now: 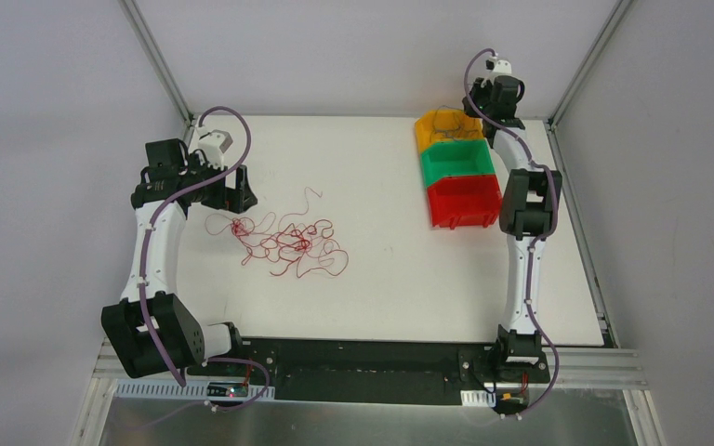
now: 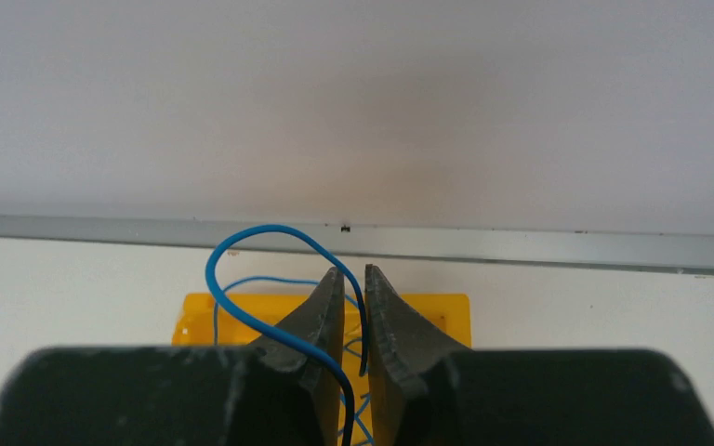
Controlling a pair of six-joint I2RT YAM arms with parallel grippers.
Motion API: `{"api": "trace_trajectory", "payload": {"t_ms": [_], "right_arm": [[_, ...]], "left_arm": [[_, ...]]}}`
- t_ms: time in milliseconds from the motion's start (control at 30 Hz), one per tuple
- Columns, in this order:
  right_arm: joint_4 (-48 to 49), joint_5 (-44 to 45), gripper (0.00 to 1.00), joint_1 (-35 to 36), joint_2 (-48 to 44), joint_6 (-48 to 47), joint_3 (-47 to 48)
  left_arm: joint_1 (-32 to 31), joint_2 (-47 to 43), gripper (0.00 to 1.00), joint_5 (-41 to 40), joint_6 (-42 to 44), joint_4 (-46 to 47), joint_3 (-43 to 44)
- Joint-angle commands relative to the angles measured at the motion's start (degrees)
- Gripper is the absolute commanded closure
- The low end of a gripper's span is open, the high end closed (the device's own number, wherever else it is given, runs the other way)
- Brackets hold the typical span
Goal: Untangle the cables
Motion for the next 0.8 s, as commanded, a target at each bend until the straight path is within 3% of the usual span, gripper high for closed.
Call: {"api": "trace_trajectory", "payload": {"t_ms": [0, 267, 433, 467, 600, 633, 767], "right_arm": [[5.08, -2.82, 0.81, 0.23, -6.54, -2.87, -4.42], [6.63, -6.10, 0.75, 0.17, -12.79, -3.52, -12.83], [6.01, -7.28, 0.55, 0.14, -15.30, -3.88, -15.82], [5.81, -7.65, 0.56, 0.12, -15.56, -4.42, -16.13], [4.34, -9.01, 0.81, -0.02, -16.21, -5.80, -16.63], [3.72, -9.29, 0.82, 0.01, -16.14, -6.08, -16.35], [-0.70, -10.47, 0.59, -0.19, -16.43, -6.34, -14.77]], "left_arm": [[-0.47, -1.20, 0.01, 0.79, -0.24, -0.97, 1.81], [-0.51, -1.91, 0.01, 1.02, 0.34, -1.05, 1.83], [-0.52, -2.31, 0.01, 1.03, 0.48, -1.19, 1.41], [-0.52, -2.43, 0.01, 0.97, 0.50, -1.20, 1.31], [-0.51, -2.47, 0.01, 0.94, 0.74, -1.23, 0.95], [-0.51, -2.46, 0.01, 0.93, 0.80, -1.23, 0.93], [-0.51, -2.46, 0.01, 0.71, 0.67, -1.23, 1.16]]}}
